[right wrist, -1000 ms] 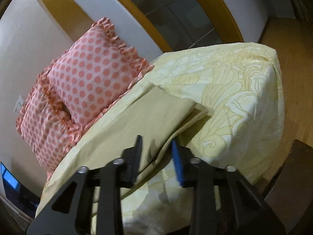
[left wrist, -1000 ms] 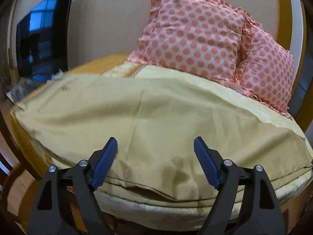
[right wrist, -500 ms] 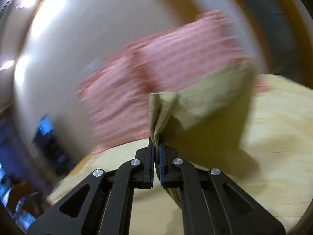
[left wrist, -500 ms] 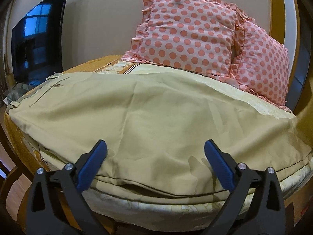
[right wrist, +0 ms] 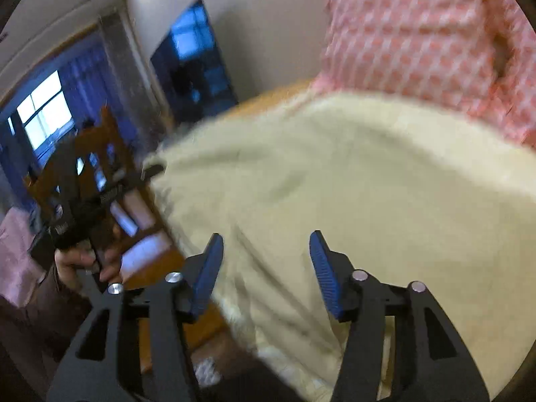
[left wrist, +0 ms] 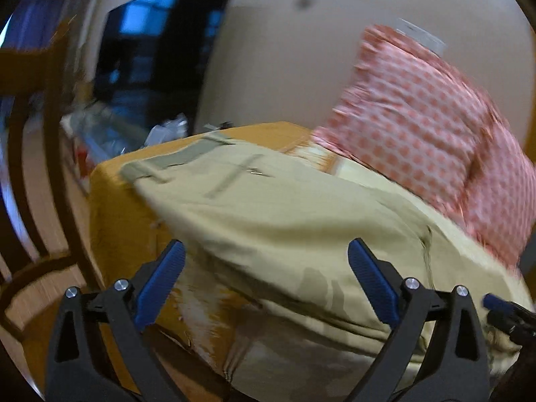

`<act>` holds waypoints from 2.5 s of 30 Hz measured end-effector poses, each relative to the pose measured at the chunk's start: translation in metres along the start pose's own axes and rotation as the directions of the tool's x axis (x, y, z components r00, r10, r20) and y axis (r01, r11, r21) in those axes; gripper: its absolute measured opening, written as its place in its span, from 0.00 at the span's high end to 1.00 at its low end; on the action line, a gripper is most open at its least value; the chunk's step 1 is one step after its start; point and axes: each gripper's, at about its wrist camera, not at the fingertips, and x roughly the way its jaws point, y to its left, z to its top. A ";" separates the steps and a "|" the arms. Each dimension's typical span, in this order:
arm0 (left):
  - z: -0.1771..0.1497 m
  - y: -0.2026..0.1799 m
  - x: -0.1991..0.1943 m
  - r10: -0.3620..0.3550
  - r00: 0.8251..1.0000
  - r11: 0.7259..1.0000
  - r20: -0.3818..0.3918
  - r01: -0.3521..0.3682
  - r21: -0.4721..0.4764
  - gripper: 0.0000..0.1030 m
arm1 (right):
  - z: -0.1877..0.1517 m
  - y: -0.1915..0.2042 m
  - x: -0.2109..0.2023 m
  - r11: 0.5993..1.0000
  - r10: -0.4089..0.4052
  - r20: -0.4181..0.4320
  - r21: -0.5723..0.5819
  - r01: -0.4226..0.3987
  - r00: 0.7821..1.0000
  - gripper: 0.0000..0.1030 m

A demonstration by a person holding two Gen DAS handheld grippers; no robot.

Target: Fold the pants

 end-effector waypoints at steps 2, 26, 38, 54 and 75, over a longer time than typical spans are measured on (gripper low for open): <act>0.004 0.016 0.003 0.009 1.000 0.998 0.000 -0.009 -0.059 0.06 | 0.004 -0.003 0.013 0.989 -0.145 -0.033 -0.017 0.144 0.989 0.47; 0.026 0.035 0.042 -0.143 0.989 0.963 -0.048 0.128 -0.236 0.23 | -0.017 0.003 0.036 0.987 -0.154 -0.117 -0.056 0.148 0.981 0.35; 0.041 0.059 0.042 -0.162 0.986 0.884 -0.046 0.124 -0.451 0.94 | -0.020 -0.010 0.020 0.998 -0.047 -0.077 0.031 0.049 0.996 0.33; -0.090 -0.328 -0.031 -0.426 0.817 0.480 -0.388 0.568 0.669 0.93 | -0.070 -0.137 -0.167 0.835 -0.392 0.198 0.487 0.257 0.899 0.32; -0.062 -0.268 -0.074 -0.551 0.739 0.513 -0.388 0.667 0.541 0.27 | -0.044 -0.182 -0.090 0.806 -0.110 -0.063 0.578 0.126 0.992 0.37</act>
